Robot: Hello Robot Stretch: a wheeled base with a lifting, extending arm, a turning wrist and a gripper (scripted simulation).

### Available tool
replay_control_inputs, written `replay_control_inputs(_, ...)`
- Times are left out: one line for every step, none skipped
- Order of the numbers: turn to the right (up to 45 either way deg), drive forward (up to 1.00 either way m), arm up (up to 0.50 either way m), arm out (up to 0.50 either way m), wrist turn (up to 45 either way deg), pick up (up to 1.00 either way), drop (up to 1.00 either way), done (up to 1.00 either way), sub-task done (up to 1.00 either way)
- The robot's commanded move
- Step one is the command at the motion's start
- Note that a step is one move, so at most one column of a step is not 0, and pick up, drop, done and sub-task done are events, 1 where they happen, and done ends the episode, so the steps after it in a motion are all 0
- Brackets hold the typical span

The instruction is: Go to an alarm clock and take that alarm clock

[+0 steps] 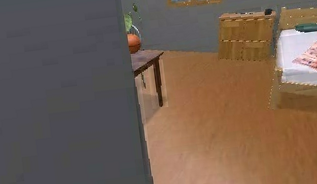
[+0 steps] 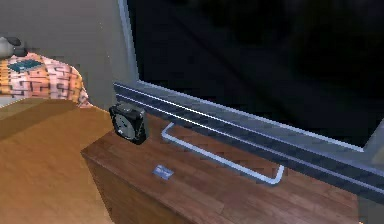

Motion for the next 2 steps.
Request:
replay_control_inputs(-15.0,0.00,0.00,0.00,0.0,0.00,0.00,0.00,0.00)
replay_control_inputs(0.0,0.00,0.50,0.00,0.0,0.00,0.00,0.00,0.00)
